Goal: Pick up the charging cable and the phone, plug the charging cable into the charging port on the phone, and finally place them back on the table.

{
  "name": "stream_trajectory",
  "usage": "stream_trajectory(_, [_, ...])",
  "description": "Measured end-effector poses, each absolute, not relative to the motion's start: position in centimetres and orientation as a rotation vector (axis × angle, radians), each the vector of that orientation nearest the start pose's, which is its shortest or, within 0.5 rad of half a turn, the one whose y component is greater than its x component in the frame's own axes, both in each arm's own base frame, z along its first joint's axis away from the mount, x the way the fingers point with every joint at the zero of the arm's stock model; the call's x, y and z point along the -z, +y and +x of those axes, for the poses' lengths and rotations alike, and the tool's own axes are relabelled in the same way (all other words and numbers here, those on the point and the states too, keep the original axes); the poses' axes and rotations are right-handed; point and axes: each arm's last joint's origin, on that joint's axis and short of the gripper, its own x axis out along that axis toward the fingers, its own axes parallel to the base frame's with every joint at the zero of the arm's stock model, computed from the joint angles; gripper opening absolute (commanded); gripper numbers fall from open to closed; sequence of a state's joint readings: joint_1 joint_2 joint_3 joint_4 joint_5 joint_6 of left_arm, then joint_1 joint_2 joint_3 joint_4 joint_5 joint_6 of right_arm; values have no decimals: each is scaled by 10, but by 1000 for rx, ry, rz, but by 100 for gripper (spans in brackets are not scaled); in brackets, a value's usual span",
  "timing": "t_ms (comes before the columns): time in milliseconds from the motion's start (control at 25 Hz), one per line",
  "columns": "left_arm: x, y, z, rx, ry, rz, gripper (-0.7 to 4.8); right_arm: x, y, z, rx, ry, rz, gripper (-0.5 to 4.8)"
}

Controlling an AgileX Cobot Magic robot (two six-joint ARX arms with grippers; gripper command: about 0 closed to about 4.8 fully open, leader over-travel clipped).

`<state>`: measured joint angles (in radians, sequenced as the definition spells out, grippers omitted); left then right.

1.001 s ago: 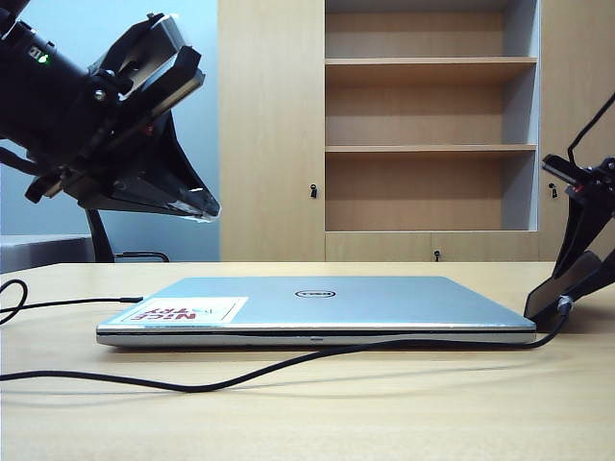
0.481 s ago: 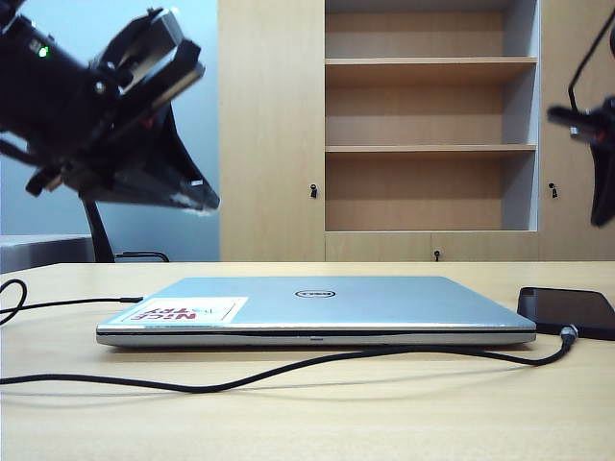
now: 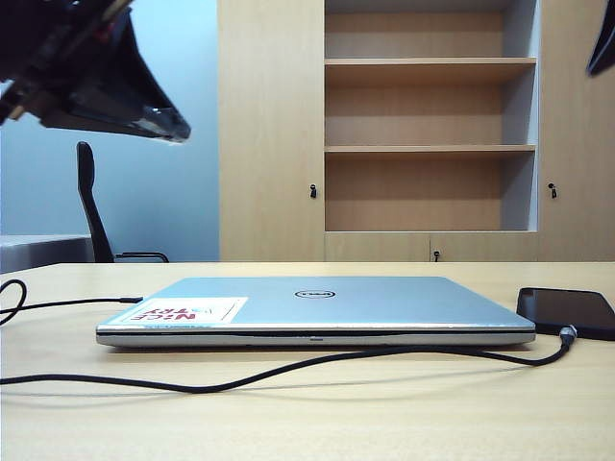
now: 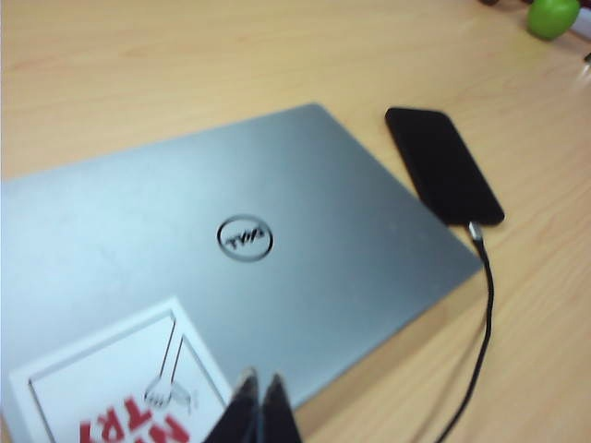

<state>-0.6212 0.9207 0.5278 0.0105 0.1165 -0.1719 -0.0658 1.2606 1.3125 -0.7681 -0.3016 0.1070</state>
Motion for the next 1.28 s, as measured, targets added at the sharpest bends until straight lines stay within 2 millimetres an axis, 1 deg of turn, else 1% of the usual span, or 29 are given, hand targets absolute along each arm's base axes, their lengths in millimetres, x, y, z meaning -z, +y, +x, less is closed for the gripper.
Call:
stream_trajectory(40, [-238,-116,157,690,467,-57,-6,-369,-2,236,-194,647,206,-8])
stream_trajectory(80, [-237,-115,155,686,491,-51,-6,-369,3,225,-207,599,187,-8])
stream_trajectory(160, [-236,-113,153,684,510,-45,-6,-364,9,211,-222,533,167,-8])
stream_trajectory(240, [-236,-111,150,683,511,-45,-6,-355,15,193,-245,478,149,-8])
stream_trajectory(360, [-236,-108,147,680,500,-49,-6,-353,24,171,-250,380,114,-8])
stream_trajectory(481, [-234,-106,144,679,499,-50,-6,-351,27,151,-227,355,92,-8])
stream_trajectory(641, [-230,-102,139,679,490,-53,-6,-345,26,139,-187,353,81,-7])
stream_trajectory(721, [-223,-100,136,683,467,-58,-6,-337,27,127,-212,323,80,-6])
stream_trajectory(801, [-218,-98,134,684,455,-62,-6,-330,26,123,-222,295,84,-6])
stream_trajectory(1041, [-206,-95,128,694,417,-41,-6,-287,27,112,-315,247,98,-6])
stream_trajectory(1122, [-200,-93,127,699,411,-15,-6,-270,25,105,-308,231,98,-6])
stream_trajectory(1282, [-196,-93,126,703,392,-10,-6,-245,24,101,-287,246,95,-5])
